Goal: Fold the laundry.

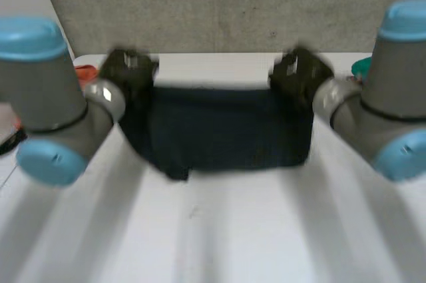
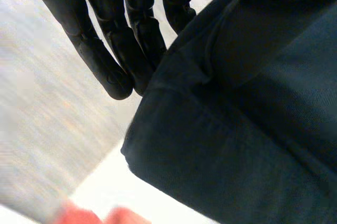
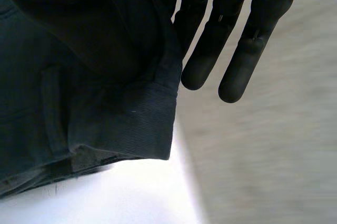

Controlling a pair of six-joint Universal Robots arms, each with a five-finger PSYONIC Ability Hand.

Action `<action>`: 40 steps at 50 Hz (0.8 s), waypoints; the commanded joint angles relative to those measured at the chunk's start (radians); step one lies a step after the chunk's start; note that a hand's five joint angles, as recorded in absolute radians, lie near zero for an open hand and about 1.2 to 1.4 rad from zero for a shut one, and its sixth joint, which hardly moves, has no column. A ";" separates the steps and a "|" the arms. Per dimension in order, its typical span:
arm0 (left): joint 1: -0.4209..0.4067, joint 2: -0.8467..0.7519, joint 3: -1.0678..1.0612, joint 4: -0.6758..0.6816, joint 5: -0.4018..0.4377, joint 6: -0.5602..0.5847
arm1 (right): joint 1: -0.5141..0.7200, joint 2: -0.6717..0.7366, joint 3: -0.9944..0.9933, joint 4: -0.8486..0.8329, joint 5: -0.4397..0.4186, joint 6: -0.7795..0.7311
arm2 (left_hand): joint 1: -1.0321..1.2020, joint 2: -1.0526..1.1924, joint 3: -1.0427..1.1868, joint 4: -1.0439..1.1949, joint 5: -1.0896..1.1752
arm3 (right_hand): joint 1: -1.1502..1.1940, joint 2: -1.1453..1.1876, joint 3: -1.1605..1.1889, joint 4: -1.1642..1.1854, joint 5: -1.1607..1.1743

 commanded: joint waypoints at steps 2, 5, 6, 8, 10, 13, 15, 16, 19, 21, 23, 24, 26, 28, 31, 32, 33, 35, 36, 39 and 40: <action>0.028 0.006 0.314 0.548 0.037 -0.077 | -0.007 0.029 -0.252 -0.622 0.068 0.143 | 0.243 0.201 0.208 0.201 0.236 | 0.287 0.234 0.213 0.200 0.214; 0.039 0.026 0.284 0.554 0.038 -0.131 | -0.004 0.009 -0.198 -0.762 0.029 0.187 | 0.243 0.201 0.208 0.201 0.236 | 0.287 0.234 0.213 0.200 0.214; 0.047 0.031 0.269 0.550 0.037 -0.142 | -0.004 0.003 -0.178 -0.774 0.019 0.194 | 0.243 0.201 0.208 0.201 0.236 | 0.287 0.234 0.213 0.200 0.214; 0.057 0.043 0.224 0.534 0.034 -0.156 | 0.000 -0.008 -0.144 -0.782 -0.001 0.200 | 0.243 0.201 0.208 0.201 0.236 | 0.287 0.234 0.213 0.200 0.214; 0.071 0.071 0.138 0.517 0.032 -0.182 | 0.003 -0.014 -0.089 -0.768 -0.027 0.200 | 0.243 0.201 0.208 0.201 0.236 | 0.287 0.234 0.213 0.200 0.214; 0.079 0.108 0.003 0.505 0.037 -0.199 | 0.002 -0.015 -0.014 -0.739 -0.045 0.198 | 0.243 0.201 0.208 0.201 0.236 | 0.287 0.234 0.213 0.200 0.214; 0.082 0.118 -0.067 0.505 0.041 -0.205 | -0.001 -0.014 0.027 -0.715 -0.045 0.197 | 0.243 0.201 0.208 0.201 0.236 | 0.287 0.234 0.213 0.200 0.214; 0.083 0.126 -0.139 0.505 0.050 -0.206 | -0.004 -0.012 0.073 -0.683 -0.047 0.197 | 0.243 0.201 0.208 0.201 0.236 | 0.287 0.234 0.213 0.200 0.214; 0.080 0.115 -0.276 0.505 0.080 -0.200 | -0.016 -0.001 0.176 -0.626 -0.044 0.194 | 0.243 0.201 0.208 0.201 0.236 | 0.287 0.234 0.213 0.200 0.214; 0.077 0.100 -0.336 0.507 0.101 -0.200 | -0.023 0.009 0.227 -0.603 -0.044 0.192 | 0.243 0.201 0.208 0.201 0.236 | 0.287 0.234 0.213 0.200 0.214; 0.070 0.066 -0.409 0.507 0.135 -0.200 | -0.027 0.023 0.302 -0.566 -0.027 0.181 | 0.243 0.201 0.208 0.201 0.236 | 0.287 0.234 0.213 0.200 0.214; 0.068 0.053 -0.431 0.505 0.141 -0.199 | -0.029 0.025 0.327 -0.554 -0.018 0.178 | 0.243 0.201 0.208 0.201 0.236 | 0.287 0.234 0.213 0.200 0.214; 0.064 0.031 -0.466 0.504 0.156 -0.196 | -0.029 0.031 0.371 -0.535 -0.002 0.168 | 0.243 0.201 0.208 0.201 0.236 | 0.287 0.234 0.213 0.200 0.214; 0.053 0.010 -0.517 0.488 0.161 -0.183 | -0.026 0.032 0.428 -0.511 0.021 0.142 | 0.243 0.201 0.208 0.201 0.236 | 0.287 0.234 0.213 0.200 0.214; 0.047 0.016 -0.569 0.445 0.159 -0.163 | -0.027 0.020 0.477 -0.472 0.053 0.079 | 0.243 0.201 0.208 0.201 0.236 | 0.287 0.234 0.213 0.200 0.214; 0.047 0.022 -0.580 0.427 0.159 -0.159 | -0.026 0.012 0.488 -0.457 0.064 0.060 | 0.243 0.201 0.208 0.201 0.236 | 0.287 0.234 0.213 0.200 0.214; 0.045 0.031 -0.591 0.409 0.158 -0.154 | -0.026 0.002 0.495 -0.437 0.074 0.040 | 0.243 0.201 0.208 0.201 0.236 | 0.287 0.234 0.213 0.200 0.214; 0.039 0.092 -0.615 0.338 0.159 -0.137 | -0.027 -0.053 0.509 -0.350 0.104 -0.021 | 0.243 0.201 0.208 0.201 0.236 | 0.287 0.234 0.213 0.200 0.214; 0.034 0.121 -0.623 0.307 0.159 -0.130 | -0.029 -0.075 0.511 -0.307 0.110 -0.038 | 0.243 0.201 0.208 0.201 0.236 | 0.287 0.234 0.213 0.200 0.214; 0.013 0.245 -0.644 0.145 0.163 -0.102 | -0.044 -0.170 0.503 -0.088 0.120 -0.099 | 0.243 0.201 0.208 0.201 0.236 | 0.287 0.234 0.213 0.200 0.214; 0.007 0.273 -0.647 0.093 0.164 -0.093 | -0.052 -0.191 0.497 -0.022 0.119 -0.112 | 0.243 0.201 0.208 0.201 0.236 | 0.287 0.234 0.213 0.200 0.214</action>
